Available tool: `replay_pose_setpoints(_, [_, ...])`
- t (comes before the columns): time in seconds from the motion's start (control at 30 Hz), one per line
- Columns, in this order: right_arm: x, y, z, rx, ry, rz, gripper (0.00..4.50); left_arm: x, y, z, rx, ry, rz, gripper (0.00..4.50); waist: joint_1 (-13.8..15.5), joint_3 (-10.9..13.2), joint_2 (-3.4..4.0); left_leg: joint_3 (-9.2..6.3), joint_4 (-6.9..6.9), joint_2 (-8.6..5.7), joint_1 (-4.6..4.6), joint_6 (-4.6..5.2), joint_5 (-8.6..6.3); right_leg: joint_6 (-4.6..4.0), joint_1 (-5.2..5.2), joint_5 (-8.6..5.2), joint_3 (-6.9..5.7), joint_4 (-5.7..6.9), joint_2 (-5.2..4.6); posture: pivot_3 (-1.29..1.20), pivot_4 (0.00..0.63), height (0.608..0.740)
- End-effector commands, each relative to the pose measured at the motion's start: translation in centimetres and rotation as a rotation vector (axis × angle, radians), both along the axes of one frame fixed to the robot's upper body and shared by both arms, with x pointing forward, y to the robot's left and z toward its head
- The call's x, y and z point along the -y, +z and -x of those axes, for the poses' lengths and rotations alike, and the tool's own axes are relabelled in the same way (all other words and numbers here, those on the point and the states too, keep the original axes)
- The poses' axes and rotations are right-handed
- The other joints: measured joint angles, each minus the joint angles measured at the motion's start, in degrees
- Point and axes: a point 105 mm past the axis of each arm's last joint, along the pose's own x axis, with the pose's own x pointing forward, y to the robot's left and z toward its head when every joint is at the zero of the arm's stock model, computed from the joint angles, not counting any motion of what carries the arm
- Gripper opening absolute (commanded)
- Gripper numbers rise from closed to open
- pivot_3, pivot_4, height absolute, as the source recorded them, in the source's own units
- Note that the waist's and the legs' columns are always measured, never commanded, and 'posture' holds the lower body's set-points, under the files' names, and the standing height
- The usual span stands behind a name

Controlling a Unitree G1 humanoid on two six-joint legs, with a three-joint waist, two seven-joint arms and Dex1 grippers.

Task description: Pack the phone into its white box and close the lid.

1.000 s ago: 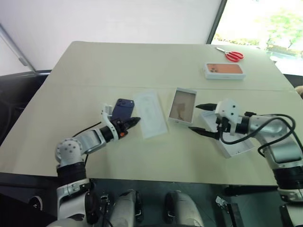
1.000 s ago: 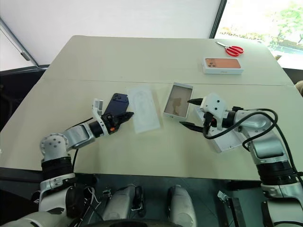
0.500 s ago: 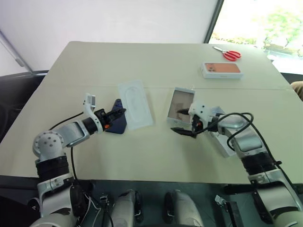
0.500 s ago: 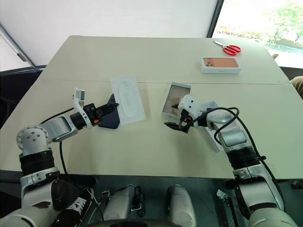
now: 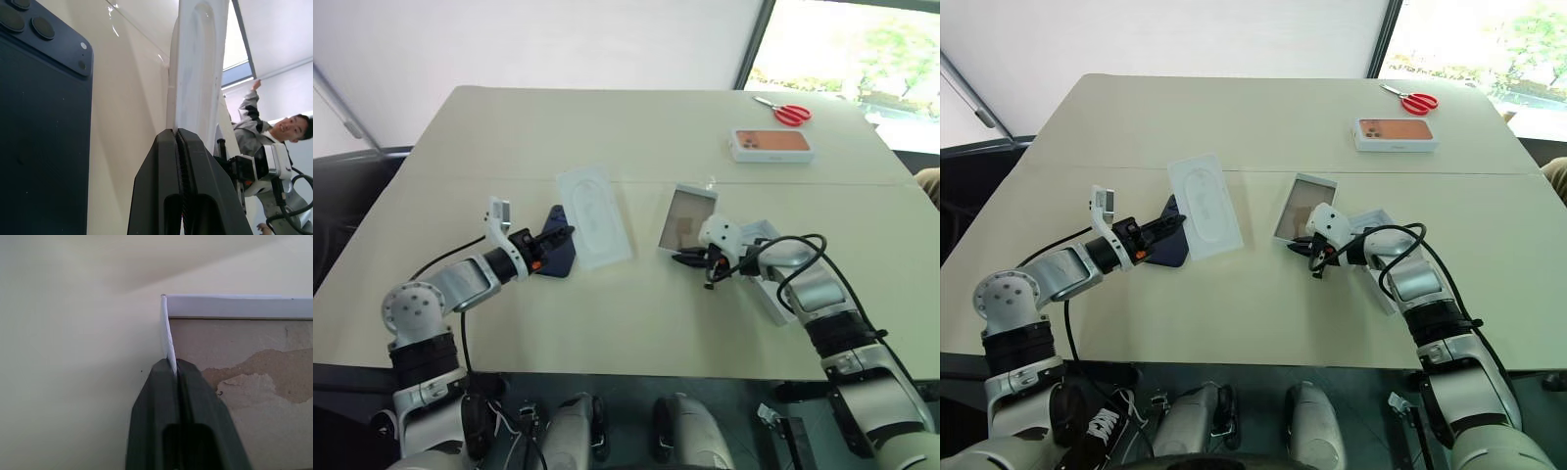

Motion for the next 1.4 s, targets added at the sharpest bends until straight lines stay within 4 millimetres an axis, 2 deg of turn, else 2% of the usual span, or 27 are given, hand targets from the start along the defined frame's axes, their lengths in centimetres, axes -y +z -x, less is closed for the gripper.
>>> replay_pose_setpoints(0.03, [-1.2, 1.8, 0.4, 0.062, 0.07, -0.042, 0.05, -0.2, 1.6, -0.2, 0.054, 0.0, 0.029, 0.0, 0.01, 0.0, 0.0, 0.0, 0.0, 0.0, 0.0, 0.0, 0.0, 0.0, 0.0, 0.0, 0.0, 0.0, 0.0, 0.0, 0.15, 0.738])
replay_pose_setpoints(0.23, [-4.1, 1.4, 4.0, 0.054, 0.257, -0.061, 0.05, 0.0, 3.7, 0.2, 0.086, -0.083, 0.121, 0.0, 0.0, 0.0, 0.0, 0.0, 0.0, 0.01, 0.0, 0.0, 0.0, 0.0, 0.0, 0.0, 0.0, 0.0, 0.0, 0.0, 0.15, 0.738])
replay_pose_setpoints(0.57, [-4.6, 1.5, 4.2, 0.097, 0.285, -0.057, 0.05, 0.3, 3.4, 0.4, 0.07, -0.079, 0.099, 0.0, 0.08, 0.0, 0.0, -0.02, 0.0, -0.01, 0.0, -0.01, 0.0, 0.0, 0.0, 0.0, 0.0, 0.0, -0.02, 0.0, 0.15, 0.738])
replay_pose_setpoints(0.67, [-4.4, 1.5, 4.2, 0.128, 0.286, -0.041, 0.93, 0.8, 2.9, 0.6, 0.055, -0.088, 0.094, 0.0, 0.08, 0.0, 0.0, -0.02, -0.01, 0.0, 0.01, -0.01, 0.0, 0.0, 0.0, 0.0, 0.0, 0.0, -0.01, 0.0, 0.15, 0.738])
replay_pose_setpoints(0.7, [-4.3, 1.7, 4.1, 0.12, 0.279, -0.046, 1.39, 1.1, 2.8, 0.6, 0.055, -0.094, 0.092, 0.0, 0.08, 0.0, 0.0, -0.02, -0.01, 0.0, 0.0, -0.01, 0.0, 0.0, 0.0, 0.0, 0.0, 0.0, -0.01, 0.0, 0.15, 0.738])
replay_pose_setpoints(0.8, [-3.3, 3.2, 4.0, 0.05, 0.251, -0.112, 2.92, 1.8, 2.8, 0.6, 0.055, -0.114, 0.089, 0.0, 0.17, 0.0, 0.0, -0.02, 0.0, -0.01, 0.0, -0.01, 0.0, 0.0, 0.0, 0.0, 0.0, 0.0, -0.02, 0.0, 0.15, 0.738])
replay_pose_setpoints(0.97, [-1.7, 6.0, 3.7, 0.069, 0.195, -0.174, 2.92, 2.4, 2.6, 0.5, 0.048, -0.135, 0.082, 0.0, 0.13, 0.01, -0.01, -0.04, -0.01, 0.0, 0.0, -0.01, 0.0, -0.01, 0.0, 0.0, 0.0, -0.01, -0.02, 0.0, 0.15, 0.738])
replay_pose_setpoints(1.1, [2.2, 6.1, 3.3, 0.101, 0.108, -0.09, 2.92, 3.3, 2.4, 0.0, 0.057, -0.138, 0.058, 0.0, 0.45, 0.01, -0.01, -0.05, -0.02, -0.02, -0.01, -0.01, -0.01, -0.01, 0.0, 0.0, 0.0, -0.04, -0.03, 0.0, 0.15, 0.738])
replay_pose_setpoints(1.2, [5.2, 6.6, 2.4, 0.119, 0.008, -0.117, 2.92, 4.7, 1.4, -0.5, 0.01, -0.165, 0.051, 0.0, 0.72, 0.01, -0.02, -0.05, -0.01, -0.06, -0.01, -0.01, -0.02, -0.02, 0.03, -0.01, -0.01, -0.07, -0.07, 0.0, 0.15, 0.738])
replay_pose_setpoints(1.3, [6.0, 7.6, 2.1, 0.172, -0.025, -0.171, 2.92, 6.2, 1.0, -0.6, -0.014, -0.224, 0.053, 0.0, 0.69, 0.01, -0.01, -0.05, -0.03, -0.04, -0.01, 0.0, -0.01, -0.02, 0.01, -0.01, -0.01, -0.06, -0.04, 0.0, 0.15, 0.738])
replay_pose_setpoints(1.4, [6.2, 7.5, 2.2, 0.19, -0.026, -0.175, 2.92, 7.0, 0.4, -1.1, -0.043, -0.243, 0.047, 0.0, 0.35, 0.01, -0.02, -0.05, -0.03, -0.03, -0.01, 0.01, 0.0, -0.01, 0.0, 0.0, -0.02, -0.04, -0.02, 0.0, 0.15, 0.738])
